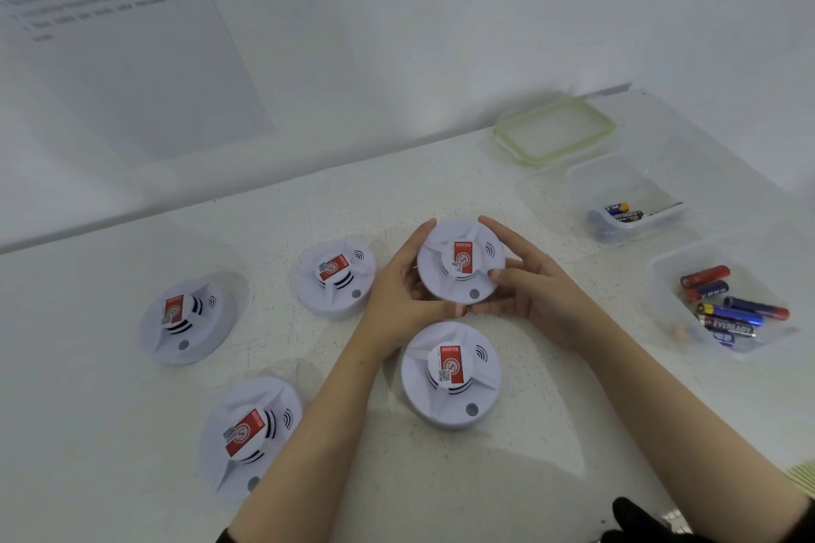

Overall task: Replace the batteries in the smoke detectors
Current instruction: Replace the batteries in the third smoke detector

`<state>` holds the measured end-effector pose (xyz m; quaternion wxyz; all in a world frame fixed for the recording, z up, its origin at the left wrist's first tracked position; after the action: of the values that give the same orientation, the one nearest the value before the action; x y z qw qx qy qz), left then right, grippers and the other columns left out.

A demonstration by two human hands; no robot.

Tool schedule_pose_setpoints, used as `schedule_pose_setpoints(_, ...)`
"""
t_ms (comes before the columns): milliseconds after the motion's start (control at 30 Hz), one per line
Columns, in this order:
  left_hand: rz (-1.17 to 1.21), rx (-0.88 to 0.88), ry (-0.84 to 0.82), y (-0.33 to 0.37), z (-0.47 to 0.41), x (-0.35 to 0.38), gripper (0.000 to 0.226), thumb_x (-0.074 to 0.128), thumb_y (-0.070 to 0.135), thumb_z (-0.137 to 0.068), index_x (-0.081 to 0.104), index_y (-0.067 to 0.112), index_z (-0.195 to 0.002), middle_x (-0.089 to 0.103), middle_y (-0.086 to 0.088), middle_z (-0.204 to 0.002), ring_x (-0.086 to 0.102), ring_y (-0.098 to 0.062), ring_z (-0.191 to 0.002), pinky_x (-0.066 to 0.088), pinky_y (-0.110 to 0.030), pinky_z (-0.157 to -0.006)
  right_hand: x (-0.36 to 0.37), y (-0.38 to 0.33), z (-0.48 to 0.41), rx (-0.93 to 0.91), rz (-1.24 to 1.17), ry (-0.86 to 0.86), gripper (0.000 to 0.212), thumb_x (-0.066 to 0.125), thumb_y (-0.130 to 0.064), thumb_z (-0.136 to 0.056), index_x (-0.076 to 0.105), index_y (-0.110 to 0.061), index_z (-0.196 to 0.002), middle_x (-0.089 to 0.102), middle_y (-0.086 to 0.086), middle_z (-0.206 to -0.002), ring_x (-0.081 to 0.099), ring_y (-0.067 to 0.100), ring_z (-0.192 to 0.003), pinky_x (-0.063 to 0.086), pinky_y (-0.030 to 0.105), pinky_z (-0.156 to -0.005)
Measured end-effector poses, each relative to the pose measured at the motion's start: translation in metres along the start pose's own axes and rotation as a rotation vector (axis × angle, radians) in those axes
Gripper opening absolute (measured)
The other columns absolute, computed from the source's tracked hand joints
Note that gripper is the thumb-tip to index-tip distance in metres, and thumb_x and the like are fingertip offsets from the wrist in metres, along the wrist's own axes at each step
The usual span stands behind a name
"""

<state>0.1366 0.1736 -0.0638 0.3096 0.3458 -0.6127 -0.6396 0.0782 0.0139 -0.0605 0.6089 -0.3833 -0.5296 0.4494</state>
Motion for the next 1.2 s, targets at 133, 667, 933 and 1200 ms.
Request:
schedule_pose_setpoints(133,0.000,-0.002,0.005,0.0003,0.0000,0.0001,0.093,0.084,0.006,-0.060,0.041,0.039,-0.135,0.058,0.010,-0.132,0.058,-0.008,-0.119,0.054,-0.032,-0.091,0.0006,-0.0011,0.0001,0.005,0.001,0.003,0.062,0.056,-0.009,-0.081,0.043,-0.033,-0.136,0.064,0.013,-0.120,0.065,0.035,-0.103,0.057,0.042,-0.079)
schedule_pose_setpoints(667,0.000,0.006,0.008,-0.0012,-0.0001,-0.0004,0.091,0.084,0.015,-0.057,0.042,0.041,-0.134,0.061,0.016,-0.127,0.059,-0.007,-0.119,0.054,-0.029,-0.089,0.0001,0.0002,0.0013,-0.016,0.019,0.028,0.060,0.055,-0.010,-0.078,0.045,-0.029,-0.134,0.065,0.017,-0.116,0.065,0.036,-0.099,0.056,0.045,-0.080)
schedule_pose_setpoints(933,-0.017,0.012,0.011,-0.0013,0.0002,-0.0011,0.092,0.084,0.016,-0.057,0.041,0.040,-0.135,0.059,0.011,-0.131,0.058,-0.009,-0.120,0.054,-0.032,-0.091,0.0007,-0.0007,0.0022,-0.019,0.023,0.037,0.053,0.055,-0.010,-0.078,0.047,-0.029,-0.126,0.067,0.016,-0.112,0.066,0.034,-0.095,0.057,0.045,-0.080)
schedule_pose_setpoints(1200,-0.017,0.006,0.012,-0.0012,0.0011,-0.0010,0.091,0.083,0.015,-0.057,0.042,0.044,-0.132,0.061,0.012,-0.128,0.060,-0.009,-0.118,0.055,-0.032,-0.090,0.0012,-0.0004,0.0022,-0.022,0.027,0.043,0.054,0.056,-0.010,-0.079,0.047,-0.028,-0.129,0.066,0.017,-0.112,0.066,0.033,-0.094,0.057,0.044,-0.079)
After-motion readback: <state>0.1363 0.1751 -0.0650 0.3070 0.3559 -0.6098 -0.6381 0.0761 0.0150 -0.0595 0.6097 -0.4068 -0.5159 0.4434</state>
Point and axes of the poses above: each hand's wrist, its own z-axis away from the middle knuckle, its own x-axis out of the palm, y = z × x, the point moved 4 cm from there along -z, towards the middle knuckle
